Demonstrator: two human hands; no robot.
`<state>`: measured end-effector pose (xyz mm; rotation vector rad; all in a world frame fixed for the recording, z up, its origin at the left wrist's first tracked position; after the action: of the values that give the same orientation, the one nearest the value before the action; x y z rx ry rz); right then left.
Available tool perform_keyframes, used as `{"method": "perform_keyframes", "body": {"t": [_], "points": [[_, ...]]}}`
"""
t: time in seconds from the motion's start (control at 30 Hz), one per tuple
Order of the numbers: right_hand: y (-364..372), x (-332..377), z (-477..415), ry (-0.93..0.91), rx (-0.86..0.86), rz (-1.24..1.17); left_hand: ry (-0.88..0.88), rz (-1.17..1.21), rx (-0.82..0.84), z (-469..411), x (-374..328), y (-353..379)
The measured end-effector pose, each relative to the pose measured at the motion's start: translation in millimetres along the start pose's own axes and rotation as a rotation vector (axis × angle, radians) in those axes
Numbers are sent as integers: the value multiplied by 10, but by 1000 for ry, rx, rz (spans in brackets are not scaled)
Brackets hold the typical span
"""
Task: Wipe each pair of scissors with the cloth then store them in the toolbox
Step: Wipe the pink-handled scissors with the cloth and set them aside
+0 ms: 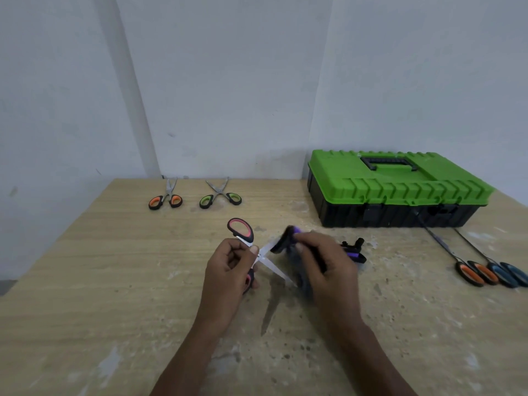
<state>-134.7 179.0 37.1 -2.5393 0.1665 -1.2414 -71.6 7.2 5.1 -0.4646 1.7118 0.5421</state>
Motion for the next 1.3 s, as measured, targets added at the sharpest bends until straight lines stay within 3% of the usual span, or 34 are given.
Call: {"method": "perform_keyframes", "body": {"t": [0.1,0.2,0.4,0.53,0.63,0.73,0.8,0.9,1.1,1.2,1.3], "points": [[262,33,51,-218,148,209,15,-21,47,39,-2,52],[292,-61,5,-266,118,319,7,-24,73,45,-14,30],[33,-357,-165,43,24,232,17,-55,107,71,-24,34],[-158,-350,-152,186,-179,84,12,-61,101,84,-41,57],[-120,-131,-62,62,-162,16,10,-46,80,68,-36,60],[139,21,83,-162,89,136,41,-70,94,76,-64,62],[260,-25,98,-232,170,227,65,-81,118,93,-91,57],[211,-136,6,-157,112,260,88,-98,116,90,-101,34],[-6,-249,-79,81,-101,72,167,-156,98,91,-137,47],[-43,-103,-30,-7,-134,40,232,-186,16,72,-188,-14],[68,82,60,-170,-62,78,380,-330,29,85,-218,4]]}}
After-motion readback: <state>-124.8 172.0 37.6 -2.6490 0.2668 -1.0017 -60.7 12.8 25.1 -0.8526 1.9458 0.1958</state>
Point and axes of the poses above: each hand's wrist, its own z-axis away from the middle knuckle, its own y-axis out of the palm, x = y × z, the point moved 4 cm from there along -z, towards the middle knuckle, and after that the axes turned 3 degrees about y, right-handed, at the moved point
